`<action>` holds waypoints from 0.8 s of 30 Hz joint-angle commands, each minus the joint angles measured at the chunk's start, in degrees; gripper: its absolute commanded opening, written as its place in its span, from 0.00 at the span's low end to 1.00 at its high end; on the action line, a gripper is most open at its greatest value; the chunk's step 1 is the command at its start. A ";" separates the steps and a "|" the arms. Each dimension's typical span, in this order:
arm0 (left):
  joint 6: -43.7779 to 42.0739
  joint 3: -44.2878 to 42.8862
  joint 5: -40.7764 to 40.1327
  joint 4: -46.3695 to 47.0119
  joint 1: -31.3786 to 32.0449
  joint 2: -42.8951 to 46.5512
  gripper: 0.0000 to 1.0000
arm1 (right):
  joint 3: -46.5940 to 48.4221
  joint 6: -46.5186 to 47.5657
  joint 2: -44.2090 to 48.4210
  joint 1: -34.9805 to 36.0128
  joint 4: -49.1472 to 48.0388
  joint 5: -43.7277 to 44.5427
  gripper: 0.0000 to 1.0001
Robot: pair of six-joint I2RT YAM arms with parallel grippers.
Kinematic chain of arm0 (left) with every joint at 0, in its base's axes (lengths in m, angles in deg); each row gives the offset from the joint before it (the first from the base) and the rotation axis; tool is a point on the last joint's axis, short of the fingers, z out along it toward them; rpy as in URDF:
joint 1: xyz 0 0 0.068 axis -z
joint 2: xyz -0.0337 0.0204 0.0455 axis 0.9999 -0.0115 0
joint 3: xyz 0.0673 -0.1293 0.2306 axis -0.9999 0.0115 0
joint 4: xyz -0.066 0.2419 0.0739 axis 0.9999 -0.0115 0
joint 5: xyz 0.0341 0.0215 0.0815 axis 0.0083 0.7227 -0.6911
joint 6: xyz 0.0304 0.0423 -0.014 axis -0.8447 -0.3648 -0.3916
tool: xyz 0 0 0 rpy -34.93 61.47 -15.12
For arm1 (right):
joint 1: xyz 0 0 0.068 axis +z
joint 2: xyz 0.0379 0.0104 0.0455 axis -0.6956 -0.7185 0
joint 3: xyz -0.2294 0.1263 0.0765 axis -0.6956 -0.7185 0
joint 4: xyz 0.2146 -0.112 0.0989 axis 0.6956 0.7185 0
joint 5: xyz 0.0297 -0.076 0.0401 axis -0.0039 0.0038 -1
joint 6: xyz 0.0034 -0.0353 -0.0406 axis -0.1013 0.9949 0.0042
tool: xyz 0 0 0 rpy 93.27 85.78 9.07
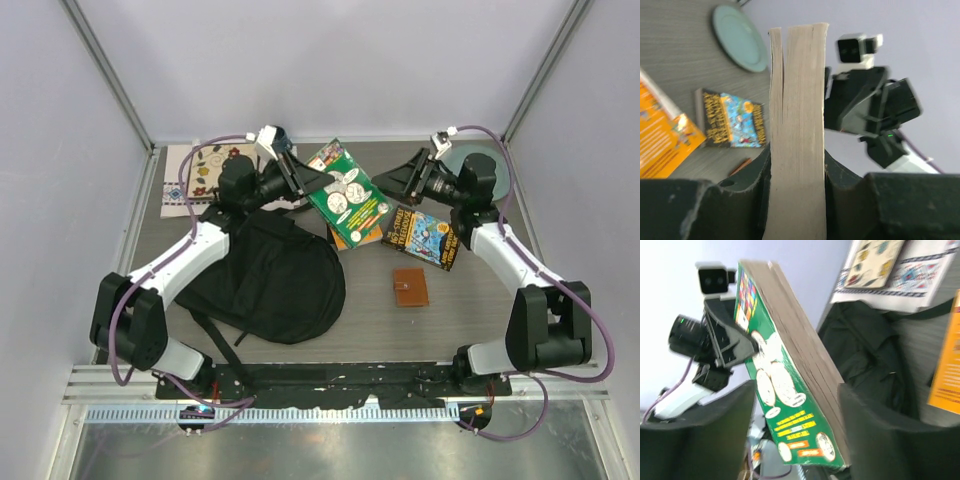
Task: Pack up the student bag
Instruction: Pick up the book from the center of the board.
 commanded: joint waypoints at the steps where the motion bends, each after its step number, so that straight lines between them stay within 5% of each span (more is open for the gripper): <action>1: -0.95 4.00 -4.49 -1.08 -1.21 5.36 0.00 | 5.30 14.21 4.82 -1.67 16.61 11.99 0.83; 3: -0.86 7.51 -7.84 -2.22 -2.17 8.36 0.00 | 5.13 18.80 9.48 -1.76 25.84 20.76 0.83; 6: -0.34 12.26 -14.61 -3.27 -2.79 14.86 0.00 | -0.04 18.21 15.10 -1.58 26.60 21.61 0.83; 9: 1.07 15.16 -18.66 -2.50 -2.88 19.18 0.00 | -8.03 10.57 19.32 0.60 18.63 19.50 0.84; 16: 4.58 18.50 -20.34 3.04 -2.80 22.52 0.00 | -21.93 -2.87 19.78 17.91 1.75 26.87 0.84; 20: 6.25 20.34 -19.54 5.50 -2.80 22.79 0.00 | -25.55 -11.14 16.18 20.38 -16.96 28.55 0.85; 24: 8.18 21.93 -19.99 7.44 -2.80 23.57 0.00 | -24.58 -12.82 13.10 21.27 -22.62 28.72 0.85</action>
